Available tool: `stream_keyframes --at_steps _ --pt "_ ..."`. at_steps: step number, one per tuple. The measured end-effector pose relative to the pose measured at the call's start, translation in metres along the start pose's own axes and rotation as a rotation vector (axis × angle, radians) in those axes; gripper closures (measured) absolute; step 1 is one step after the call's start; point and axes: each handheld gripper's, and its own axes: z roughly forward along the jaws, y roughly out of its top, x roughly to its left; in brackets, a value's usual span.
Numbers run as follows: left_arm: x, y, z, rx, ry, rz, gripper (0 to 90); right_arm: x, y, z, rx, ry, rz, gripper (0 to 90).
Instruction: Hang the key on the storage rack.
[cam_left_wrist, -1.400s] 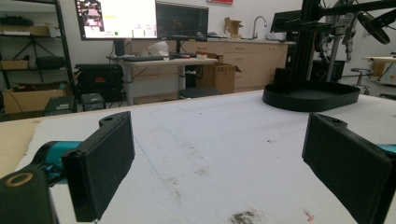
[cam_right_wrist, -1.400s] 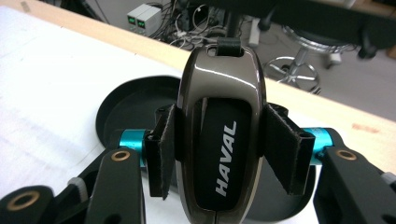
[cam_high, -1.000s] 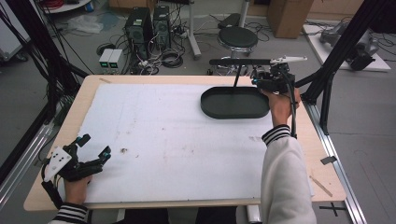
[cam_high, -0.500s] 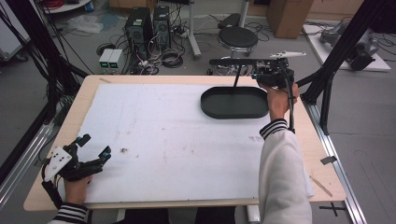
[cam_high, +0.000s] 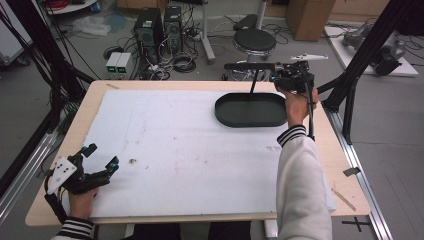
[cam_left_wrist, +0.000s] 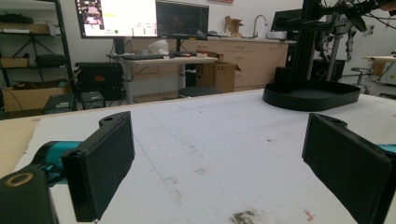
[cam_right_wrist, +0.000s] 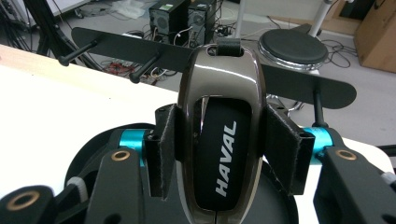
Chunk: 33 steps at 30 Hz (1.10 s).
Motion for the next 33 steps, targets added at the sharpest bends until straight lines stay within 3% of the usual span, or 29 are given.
stream_keyframes --at_steps 17,33 --pt "0.0 0.0 0.0 0.0 0.0 -0.001 9.7 -0.004 0.009 0.006 -0.018 -0.006 -0.009 47.9" --pt "-0.001 0.0 0.0 -0.003 0.001 -0.001 9.7 -0.011 0.002 0.006 0.051 -0.023 -0.024 47.8"
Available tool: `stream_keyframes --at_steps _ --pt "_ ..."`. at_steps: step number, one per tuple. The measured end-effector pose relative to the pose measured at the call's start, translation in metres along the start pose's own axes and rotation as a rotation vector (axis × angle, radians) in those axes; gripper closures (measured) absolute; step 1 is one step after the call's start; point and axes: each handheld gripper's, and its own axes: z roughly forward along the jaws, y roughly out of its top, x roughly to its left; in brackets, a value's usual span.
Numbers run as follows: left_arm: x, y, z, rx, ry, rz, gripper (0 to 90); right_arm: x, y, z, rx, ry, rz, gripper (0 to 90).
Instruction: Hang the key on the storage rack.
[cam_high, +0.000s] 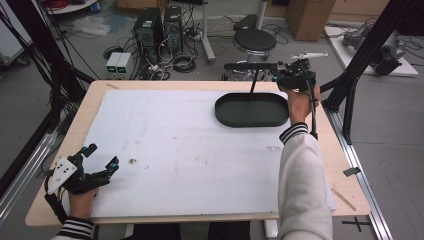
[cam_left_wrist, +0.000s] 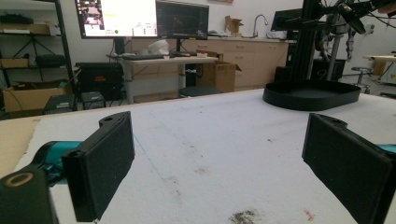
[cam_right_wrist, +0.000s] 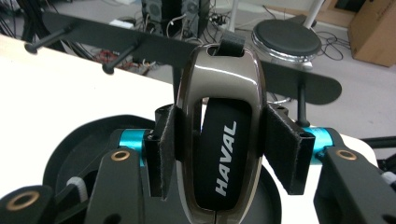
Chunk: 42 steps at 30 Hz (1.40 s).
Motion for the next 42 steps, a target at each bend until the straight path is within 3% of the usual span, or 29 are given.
stream_keyframes --at_steps 4,6,9,12,24,33,42 --pt "0.0 0.0 0.0 0.0 -0.001 0.002 9.7 -0.001 -0.005 -0.002 0.009 -0.007 0.001 47.8" --pt "0.0 0.0 0.0 0.001 -0.002 0.004 9.7 -0.003 -0.012 -0.001 0.008 0.003 0.027 47.8" --pt "0.0 0.0 0.0 0.002 -0.002 0.007 9.7 -0.006 -0.02 0.002 0.059 0.004 0.019 47.7" --pt "0.0 0.0 0.0 0.001 -0.001 0.006 9.6 -0.005 -0.026 0.001 0.034 0.003 0.02 47.8" --pt "0.0 0.0 0.0 0.003 -0.002 0.009 9.7 -0.006 -0.047 0.017 0.074 0.021 0.029 47.7" --pt "0.0 0.0 0.0 0.001 -0.002 0.007 9.7 -0.005 -0.052 0.028 0.104 0.023 0.034 47.7" --pt "0.0 0.0 0.0 0.002 -0.002 0.007 9.7 -0.003 -0.054 0.041 0.114 0.023 0.005 46.6"
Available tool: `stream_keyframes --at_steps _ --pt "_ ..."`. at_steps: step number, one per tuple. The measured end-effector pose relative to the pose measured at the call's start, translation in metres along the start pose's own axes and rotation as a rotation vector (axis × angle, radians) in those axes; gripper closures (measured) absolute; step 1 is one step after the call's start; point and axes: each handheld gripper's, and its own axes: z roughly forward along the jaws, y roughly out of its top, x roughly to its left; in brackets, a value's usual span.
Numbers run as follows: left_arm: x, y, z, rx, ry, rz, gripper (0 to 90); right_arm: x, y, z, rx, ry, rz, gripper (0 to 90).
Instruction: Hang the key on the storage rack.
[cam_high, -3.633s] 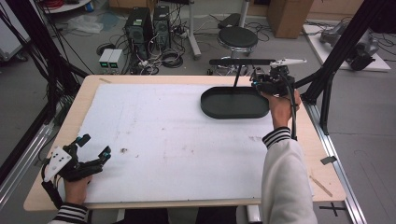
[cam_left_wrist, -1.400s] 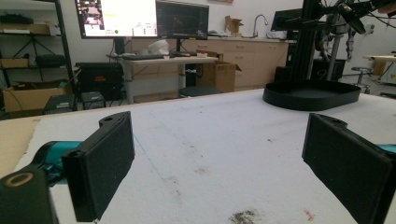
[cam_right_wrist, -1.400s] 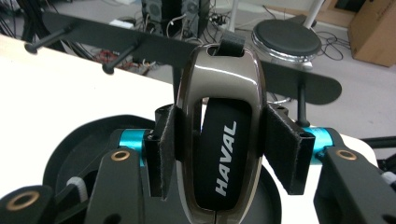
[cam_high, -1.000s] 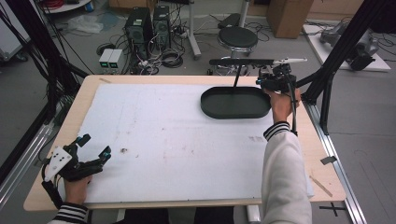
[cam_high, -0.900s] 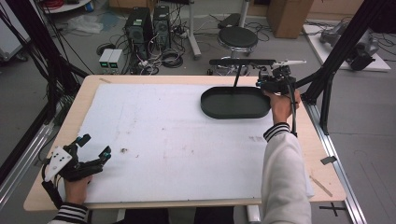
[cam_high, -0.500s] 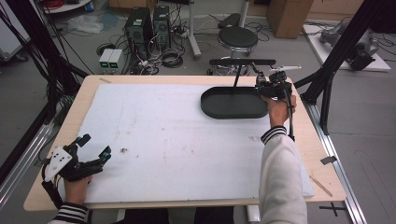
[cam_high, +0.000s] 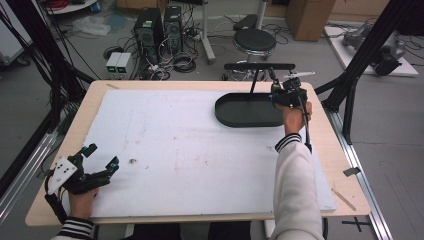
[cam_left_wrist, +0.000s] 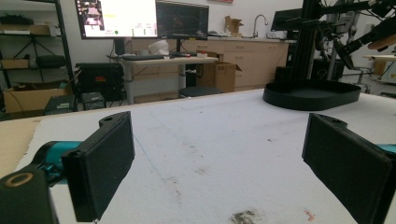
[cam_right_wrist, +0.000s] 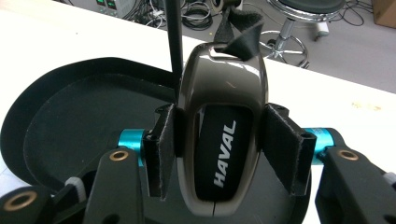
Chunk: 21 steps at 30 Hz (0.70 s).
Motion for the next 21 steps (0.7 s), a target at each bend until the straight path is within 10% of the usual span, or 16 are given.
stream_keyframes --at_steps 4,8,21 --pt "0.0 0.0 0.0 0.001 0.0 0.003 9.7 0.0 0.0 0.002 -0.012 -0.008 0.009 36.9" --pt "0.0 0.0 0.0 0.002 0.0 0.002 9.7 -0.001 -0.001 0.003 -0.024 -0.022 0.067 9.1" --pt "0.0 0.0 0.0 0.001 0.002 0.003 9.7 0.015 -0.021 -0.048 -0.192 0.171 0.017 0.4"
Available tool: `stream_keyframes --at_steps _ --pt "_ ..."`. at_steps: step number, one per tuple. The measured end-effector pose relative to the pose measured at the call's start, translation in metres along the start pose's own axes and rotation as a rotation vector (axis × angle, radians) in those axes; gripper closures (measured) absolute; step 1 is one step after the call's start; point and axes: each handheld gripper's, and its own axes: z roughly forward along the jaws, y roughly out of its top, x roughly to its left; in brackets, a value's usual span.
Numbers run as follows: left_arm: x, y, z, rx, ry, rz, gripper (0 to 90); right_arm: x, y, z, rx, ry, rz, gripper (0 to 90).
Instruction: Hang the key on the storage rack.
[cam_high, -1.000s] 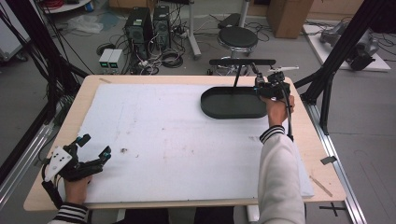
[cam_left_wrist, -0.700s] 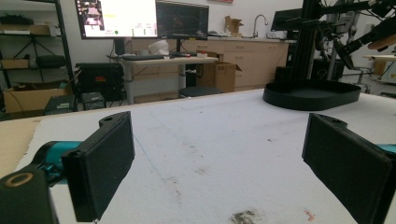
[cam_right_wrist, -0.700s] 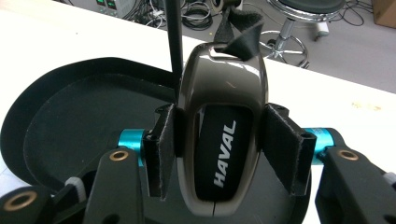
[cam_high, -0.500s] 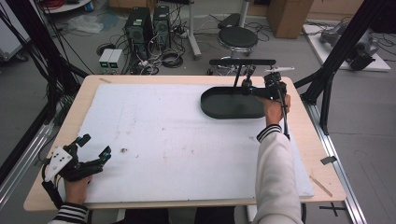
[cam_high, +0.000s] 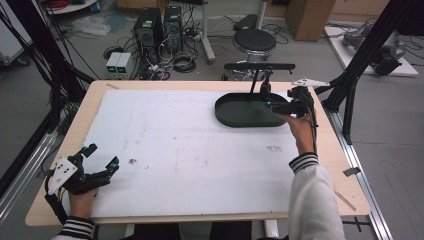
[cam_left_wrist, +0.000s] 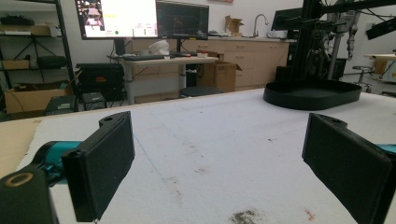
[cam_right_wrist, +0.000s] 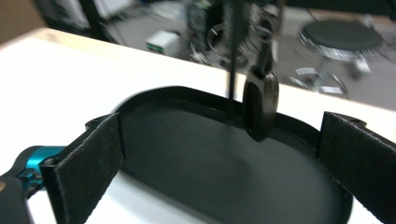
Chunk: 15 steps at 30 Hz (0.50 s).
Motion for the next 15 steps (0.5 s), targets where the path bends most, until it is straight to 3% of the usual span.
stream_keyframes --at_steps 7,11,15 --pt "0.0 0.0 0.0 0.0 0.001 0.001 9.6 0.02 -0.034 -0.046 -0.174 0.108 -0.082 0.3" --pt "0.0 0.0 0.0 -0.003 0.002 0.005 9.7 0.032 -0.058 -0.062 -0.285 0.126 -0.1 0.4" --pt "0.0 0.0 0.0 -0.003 0.002 0.004 9.7 0.04 -0.084 -0.068 -0.348 0.157 -0.097 0.4"
